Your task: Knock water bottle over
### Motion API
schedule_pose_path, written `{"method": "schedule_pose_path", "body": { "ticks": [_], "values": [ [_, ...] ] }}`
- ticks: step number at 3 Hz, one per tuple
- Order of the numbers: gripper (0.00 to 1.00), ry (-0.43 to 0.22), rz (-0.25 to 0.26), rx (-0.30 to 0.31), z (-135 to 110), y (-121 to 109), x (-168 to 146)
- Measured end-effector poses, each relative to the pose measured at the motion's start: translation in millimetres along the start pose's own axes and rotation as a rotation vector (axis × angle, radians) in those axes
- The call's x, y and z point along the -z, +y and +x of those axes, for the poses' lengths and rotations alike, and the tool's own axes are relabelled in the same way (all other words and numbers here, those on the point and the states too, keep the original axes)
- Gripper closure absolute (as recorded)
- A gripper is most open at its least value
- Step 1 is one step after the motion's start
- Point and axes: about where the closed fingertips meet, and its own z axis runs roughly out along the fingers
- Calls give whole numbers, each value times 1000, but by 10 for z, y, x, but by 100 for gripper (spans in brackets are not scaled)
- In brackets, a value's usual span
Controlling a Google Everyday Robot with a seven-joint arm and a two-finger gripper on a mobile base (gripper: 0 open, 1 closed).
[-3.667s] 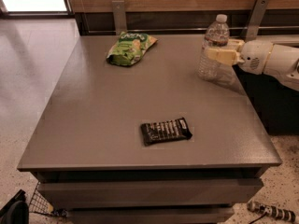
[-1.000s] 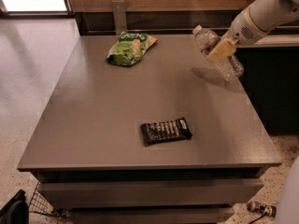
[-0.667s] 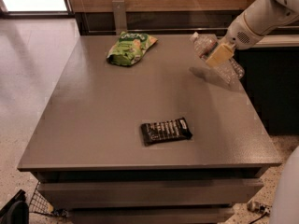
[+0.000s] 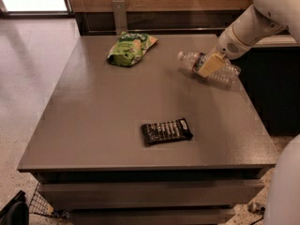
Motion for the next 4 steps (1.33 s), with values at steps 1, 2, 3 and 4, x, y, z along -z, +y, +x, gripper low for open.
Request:
{"method": "schedule_pose_path", "body": {
  "ticks": [1, 2, 3, 4],
  "values": [
    [100, -15, -37, 13, -54, 81, -143],
    [85, -34, -50, 18, -96, 106, -176],
    [54, -34, -50, 18, -99, 106, -173],
    [31, -34, -50, 18, -99, 106, -173]
  ]
}}
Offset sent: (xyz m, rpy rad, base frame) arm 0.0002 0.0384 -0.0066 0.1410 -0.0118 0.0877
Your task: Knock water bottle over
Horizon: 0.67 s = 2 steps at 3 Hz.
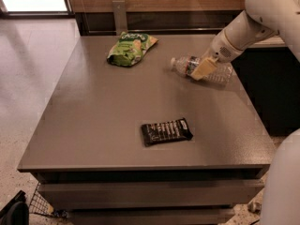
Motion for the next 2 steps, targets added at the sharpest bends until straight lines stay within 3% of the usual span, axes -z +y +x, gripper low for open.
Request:
{"method": "schedule_pose_path", "body": {
  "ticks": [1, 2],
  "values": [
    [8, 1, -4, 0, -1, 6, -26],
    [0, 2, -8, 1, -2, 11, -50]
  ]
}}
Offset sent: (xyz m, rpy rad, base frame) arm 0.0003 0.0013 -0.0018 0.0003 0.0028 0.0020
